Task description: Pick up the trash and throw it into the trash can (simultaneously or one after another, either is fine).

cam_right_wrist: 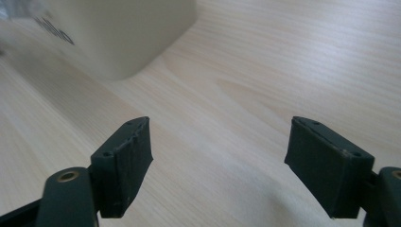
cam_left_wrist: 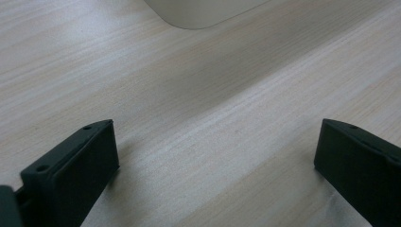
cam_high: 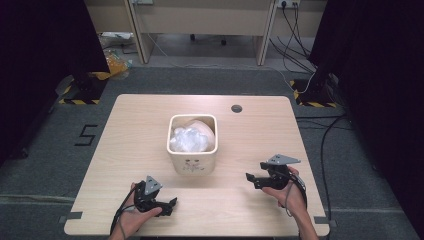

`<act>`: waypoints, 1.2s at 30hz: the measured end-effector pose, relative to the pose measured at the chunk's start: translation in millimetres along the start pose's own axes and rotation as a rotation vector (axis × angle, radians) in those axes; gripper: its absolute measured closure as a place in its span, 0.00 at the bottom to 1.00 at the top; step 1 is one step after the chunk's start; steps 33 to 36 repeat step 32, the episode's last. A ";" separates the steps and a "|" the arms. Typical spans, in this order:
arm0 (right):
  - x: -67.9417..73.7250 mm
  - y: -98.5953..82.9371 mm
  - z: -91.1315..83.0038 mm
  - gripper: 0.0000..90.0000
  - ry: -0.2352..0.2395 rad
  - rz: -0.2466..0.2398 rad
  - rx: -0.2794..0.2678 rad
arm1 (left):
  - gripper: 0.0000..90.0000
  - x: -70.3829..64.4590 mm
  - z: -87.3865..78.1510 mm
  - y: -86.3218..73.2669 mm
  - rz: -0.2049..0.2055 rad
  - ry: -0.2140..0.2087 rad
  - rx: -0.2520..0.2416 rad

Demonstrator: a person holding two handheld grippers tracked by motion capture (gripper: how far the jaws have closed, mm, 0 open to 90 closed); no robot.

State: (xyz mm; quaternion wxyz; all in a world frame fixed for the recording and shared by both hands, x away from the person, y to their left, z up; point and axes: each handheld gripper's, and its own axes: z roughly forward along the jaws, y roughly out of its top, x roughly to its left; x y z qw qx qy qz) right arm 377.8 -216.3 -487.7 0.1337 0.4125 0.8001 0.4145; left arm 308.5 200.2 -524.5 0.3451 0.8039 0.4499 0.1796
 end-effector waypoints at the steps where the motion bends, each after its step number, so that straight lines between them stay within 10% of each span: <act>1: 0.5 -2.8 0.1 0.25 -0.015 -0.007 0.007 | 0.00 0.0 0.0 0.0 0.000 0.000 0.000; 11: 9.3 -27.3 6.6 0.23 -0.091 -0.069 0.096 | 0.00 0.0 0.0 0.0 0.000 0.000 0.000; 36: 11.3 -33.3 7.9 0.18 -0.110 -0.081 0.086 | 0.00 -0.1 0.1 -0.1 0.000 0.000 -0.002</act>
